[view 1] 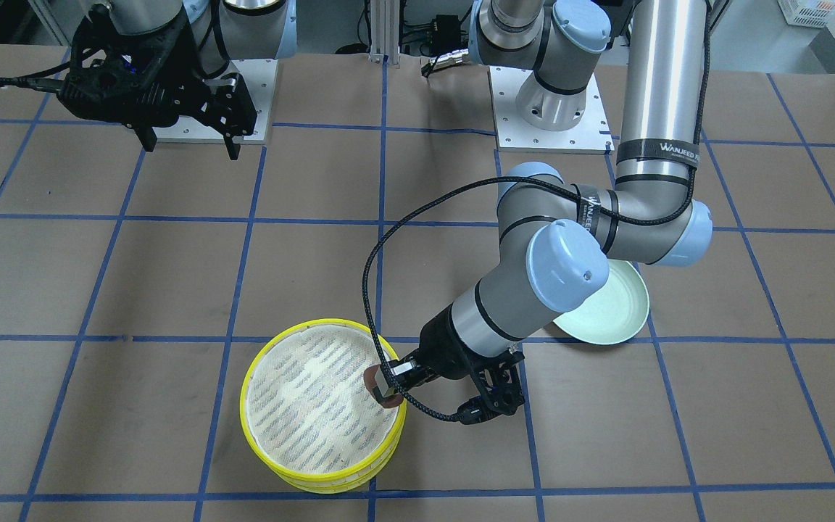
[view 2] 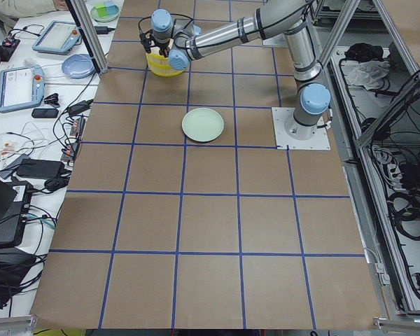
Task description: Stack buns with steamer
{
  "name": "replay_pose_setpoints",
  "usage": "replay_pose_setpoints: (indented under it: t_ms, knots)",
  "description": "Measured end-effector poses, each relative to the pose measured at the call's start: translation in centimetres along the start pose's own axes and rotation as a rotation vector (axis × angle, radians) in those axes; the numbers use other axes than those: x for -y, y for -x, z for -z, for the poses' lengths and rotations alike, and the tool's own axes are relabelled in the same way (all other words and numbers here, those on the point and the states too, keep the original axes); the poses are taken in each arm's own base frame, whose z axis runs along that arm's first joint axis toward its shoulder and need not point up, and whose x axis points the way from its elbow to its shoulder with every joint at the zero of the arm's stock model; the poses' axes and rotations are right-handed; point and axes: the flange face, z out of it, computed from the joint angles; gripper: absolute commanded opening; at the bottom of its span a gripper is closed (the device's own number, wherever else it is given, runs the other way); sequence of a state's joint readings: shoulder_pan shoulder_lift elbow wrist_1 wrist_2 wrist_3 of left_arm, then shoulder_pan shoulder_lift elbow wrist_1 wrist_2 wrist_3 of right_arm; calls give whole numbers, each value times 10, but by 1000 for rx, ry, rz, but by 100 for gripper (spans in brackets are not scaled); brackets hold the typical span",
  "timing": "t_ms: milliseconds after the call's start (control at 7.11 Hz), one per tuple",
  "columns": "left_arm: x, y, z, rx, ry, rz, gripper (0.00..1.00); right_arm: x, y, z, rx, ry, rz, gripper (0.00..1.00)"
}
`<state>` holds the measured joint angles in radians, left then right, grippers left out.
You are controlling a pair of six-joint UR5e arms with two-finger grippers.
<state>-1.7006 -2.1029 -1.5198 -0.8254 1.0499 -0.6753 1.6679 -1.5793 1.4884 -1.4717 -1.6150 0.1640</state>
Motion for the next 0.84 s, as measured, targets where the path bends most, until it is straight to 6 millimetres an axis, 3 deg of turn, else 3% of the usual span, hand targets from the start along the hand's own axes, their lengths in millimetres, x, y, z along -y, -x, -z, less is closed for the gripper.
replay_pose_setpoints:
  t_ms: [141, 563, 844]
  knots:
    - [-1, -1, 0, 0, -1, 22, 99, 0, 0, 0, 0, 0, 0, 100]
    - [-4, -8, 9, -9, -11, 61, 98, 1, 0, -1, -2, 0, 0, 100]
    - [-5, -11, 36, 31, -68, -11, 100, 1, 0, -1, -1, 0, -1, 100]
